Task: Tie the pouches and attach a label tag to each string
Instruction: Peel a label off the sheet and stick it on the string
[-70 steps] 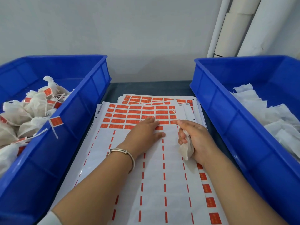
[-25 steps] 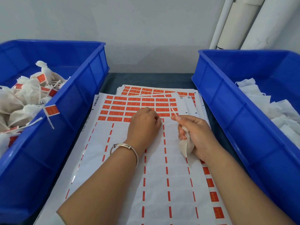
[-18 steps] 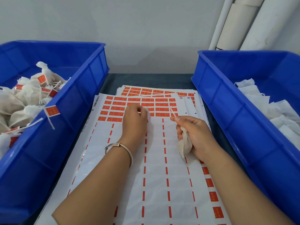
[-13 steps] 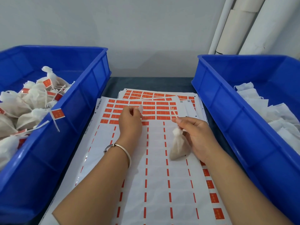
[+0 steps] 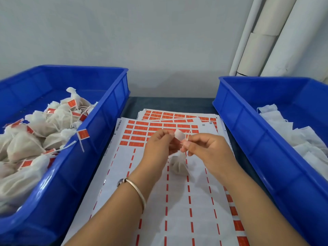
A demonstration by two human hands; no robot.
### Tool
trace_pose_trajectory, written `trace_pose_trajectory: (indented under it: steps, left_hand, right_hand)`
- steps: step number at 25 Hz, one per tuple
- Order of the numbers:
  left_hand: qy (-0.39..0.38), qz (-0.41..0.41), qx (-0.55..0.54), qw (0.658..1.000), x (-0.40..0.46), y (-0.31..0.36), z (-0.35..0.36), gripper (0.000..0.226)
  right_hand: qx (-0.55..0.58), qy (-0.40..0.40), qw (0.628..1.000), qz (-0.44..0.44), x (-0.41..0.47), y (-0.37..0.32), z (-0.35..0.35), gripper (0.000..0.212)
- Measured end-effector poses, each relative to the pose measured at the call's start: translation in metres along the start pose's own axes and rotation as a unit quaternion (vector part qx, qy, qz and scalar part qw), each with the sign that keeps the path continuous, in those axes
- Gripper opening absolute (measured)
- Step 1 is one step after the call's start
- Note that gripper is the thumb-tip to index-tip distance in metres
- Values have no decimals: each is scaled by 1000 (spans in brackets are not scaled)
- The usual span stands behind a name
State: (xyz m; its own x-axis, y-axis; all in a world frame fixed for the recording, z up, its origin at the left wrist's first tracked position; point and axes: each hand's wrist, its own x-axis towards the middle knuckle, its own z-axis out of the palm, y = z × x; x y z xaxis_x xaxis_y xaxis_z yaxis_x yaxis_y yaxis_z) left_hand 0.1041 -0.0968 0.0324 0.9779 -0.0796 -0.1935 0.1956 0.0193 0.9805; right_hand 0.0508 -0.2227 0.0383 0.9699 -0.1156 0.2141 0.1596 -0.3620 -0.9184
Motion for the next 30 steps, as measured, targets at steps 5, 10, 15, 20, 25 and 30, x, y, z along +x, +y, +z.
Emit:
trace_pose_trajectory:
  steps: [5,10,15,20,25,30]
  left_hand:
    - [-65,-12,-14,998,-10,-16,0,17]
    - [-80,-7,-12,997,-9,-18,1,15]
    - [-82,19,-14,996,-10,-19,-2,18]
    - [-89,23,-14,996,-10,-19,-3,18]
    - [-93,29,-13,995,-11,-19,-4,18]
    - [-99,30,-5,995,-12,-16,-6,20]
  right_hand:
    - [44,57,997,31,-2,13,-1,7]
    - [29,93,995,39,-3,20,-5,9]
    - [36,101,992,58,-2,24,-3,6]
    - [62,101,990,75,-3,24,-1,6]
    - [70,100,989,80,-3,25,-2,6]
    - [68,110,989,77,-3,27,-1,7]
